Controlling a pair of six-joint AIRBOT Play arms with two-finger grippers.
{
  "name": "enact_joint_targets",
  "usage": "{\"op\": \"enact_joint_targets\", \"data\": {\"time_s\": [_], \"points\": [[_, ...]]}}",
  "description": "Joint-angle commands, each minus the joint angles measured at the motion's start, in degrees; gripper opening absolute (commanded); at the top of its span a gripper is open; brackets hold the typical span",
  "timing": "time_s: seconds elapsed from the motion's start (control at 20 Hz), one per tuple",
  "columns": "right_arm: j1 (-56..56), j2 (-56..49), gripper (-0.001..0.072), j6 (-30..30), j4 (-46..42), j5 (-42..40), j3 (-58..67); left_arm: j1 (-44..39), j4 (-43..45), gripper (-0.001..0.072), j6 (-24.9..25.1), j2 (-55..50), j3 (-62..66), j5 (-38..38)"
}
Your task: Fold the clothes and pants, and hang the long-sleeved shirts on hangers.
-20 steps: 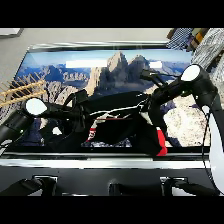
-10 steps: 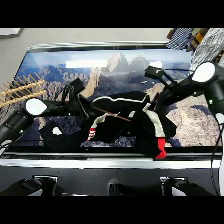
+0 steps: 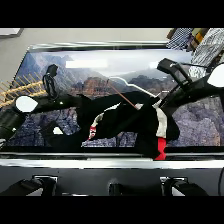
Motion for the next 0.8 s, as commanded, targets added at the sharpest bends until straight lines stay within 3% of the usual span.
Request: {"op": "enact_joint_targets", "data": {"time_s": [0.0, 0.05, 0.2, 0.25, 0.5, 0.6, 0.75], "points": [[0.00, 0.81, 0.0034, 7.65, -1.18, 0.92, 0.07, -6.56, 4.50, 0.0676, -17.44, -2.21, 2.27, -1.55], [0.00, 0.81, 0.0034, 8.28, -1.18, 0.90, 0.07, -10.08, 10.05, 0.0676, -22.10, -3.23, 4.28, -1.66], [0.00, 0.81, 0.0034, 8.37, -1.16, 0.92, 0.07, -20.70, 30.99, 0.0676, -43.21, -8.15, 12.02, -6.12], [0.00, 0.81, 0.0034, 8.70, -1.18, 1.01, 0.07, -23.50, 34.53, 0.0676, -45.86, -9.99, 14.34, -6.82], [0.00, 0.81, 0.0035, 9.77, -1.18, 1.29, 0.07, -31.65, 36.06, 0.0670, -48.50, -20.04, 24.00, -6.51], [0.00, 0.81, 0.0035, 9.77, -1.20, 1.27, 0.07, -32.33, 36.06, 0.0594, -50.21, -23.76, 26.77, -5.97], [0.00, 0.81, 0.0035, 10.23, -1.20, 1.29, 0.07, -32.44, 37.88, 0.0595, -50.31, -28.22, 29.31, -5.64]]}}
